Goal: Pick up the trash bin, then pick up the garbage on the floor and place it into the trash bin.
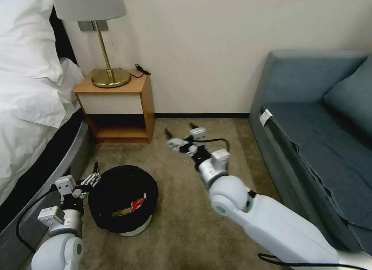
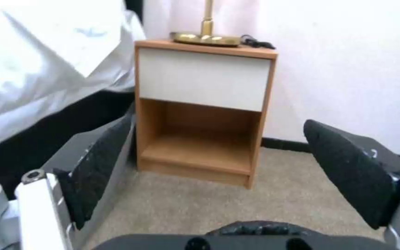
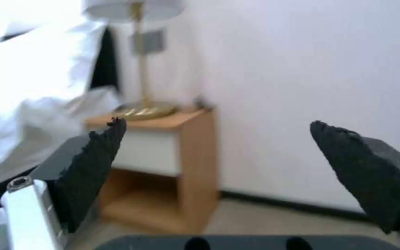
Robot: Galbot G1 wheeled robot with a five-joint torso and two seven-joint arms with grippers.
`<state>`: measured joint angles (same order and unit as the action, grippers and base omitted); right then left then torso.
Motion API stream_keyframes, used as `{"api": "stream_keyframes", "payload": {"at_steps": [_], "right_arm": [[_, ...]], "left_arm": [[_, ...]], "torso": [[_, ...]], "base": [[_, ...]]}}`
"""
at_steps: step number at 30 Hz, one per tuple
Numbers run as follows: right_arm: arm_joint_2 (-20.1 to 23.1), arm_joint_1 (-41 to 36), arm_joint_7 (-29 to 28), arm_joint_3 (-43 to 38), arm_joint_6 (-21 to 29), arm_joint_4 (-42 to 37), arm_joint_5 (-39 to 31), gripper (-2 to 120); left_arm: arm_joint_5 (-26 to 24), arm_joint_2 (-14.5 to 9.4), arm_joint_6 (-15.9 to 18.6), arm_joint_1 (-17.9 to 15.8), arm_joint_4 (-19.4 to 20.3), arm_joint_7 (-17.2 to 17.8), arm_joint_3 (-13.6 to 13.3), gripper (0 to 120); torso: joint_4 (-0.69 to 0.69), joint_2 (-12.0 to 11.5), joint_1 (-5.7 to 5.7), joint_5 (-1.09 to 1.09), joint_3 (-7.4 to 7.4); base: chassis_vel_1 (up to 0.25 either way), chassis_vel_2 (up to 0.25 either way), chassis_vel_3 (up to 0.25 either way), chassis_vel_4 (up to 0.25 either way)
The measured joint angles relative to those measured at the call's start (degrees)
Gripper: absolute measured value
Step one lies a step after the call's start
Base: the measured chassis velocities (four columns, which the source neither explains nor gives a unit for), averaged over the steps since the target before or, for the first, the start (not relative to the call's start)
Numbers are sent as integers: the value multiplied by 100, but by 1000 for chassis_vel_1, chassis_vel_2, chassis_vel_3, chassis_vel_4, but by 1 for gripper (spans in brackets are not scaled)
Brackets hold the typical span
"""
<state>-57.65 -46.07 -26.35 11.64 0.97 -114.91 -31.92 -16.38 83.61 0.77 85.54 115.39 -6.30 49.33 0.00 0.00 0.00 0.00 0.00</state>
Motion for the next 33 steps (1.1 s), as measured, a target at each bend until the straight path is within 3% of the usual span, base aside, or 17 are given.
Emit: {"api": "stream_keyframes", "payload": {"at_steps": [3, 5, 8, 10, 13, 21, 33], "right_arm": [[-19, -1011, 227, -1072, -239, -314, 648, 100], [-62, -1210, 251, -1259, -276, -375, 785, 100], [-438, -2200, 284, -2032, -443, -646, 1458, 100], [-562, -2432, 283, -2170, -474, -704, 1604, 100], [-1085, -3180, 305, -2556, -578, -947, 2143, 100], [-1790, -3904, 306, -2665, -840, -1020, 2748, 100], [-2324, -4274, 357, -2557, -998, -762, 3333, 100]], "left_arm": [[55, -40, -88, 110, 93, -166, -103, 100], [70, -47, -114, 135, 100, -189, -129, 100], [185, -76, -296, 272, 106, -305, -228, 100], [204, -81, -341, 300, 106, -325, -251, 100], [242, -104, -452, 392, 137, -410, -335, 100], [302, -143, -589, 468, 111, -503, -479, 100], [574, -2, -887, 538, -44, -342, -679, 100]], "torso": [[-2, 0, 0, 0, 0], [-2, 0, 0, -1, 0], [0, 1, 0, -1, 0], [0, 0, 0, 0, 0], [-1, 0, 0, -1, -1], [0, 0, 0, -2, -1], [1, 0, 0, -1, 0]], "base": [[0, 0, 0, 0], [0, 0, 0, 0], [0, 0, 0, 0], [0, 0, 0, 0], [0, 0, 0, 0], [0, 0, 0, 0], [0, 0, 0, 0]]}}
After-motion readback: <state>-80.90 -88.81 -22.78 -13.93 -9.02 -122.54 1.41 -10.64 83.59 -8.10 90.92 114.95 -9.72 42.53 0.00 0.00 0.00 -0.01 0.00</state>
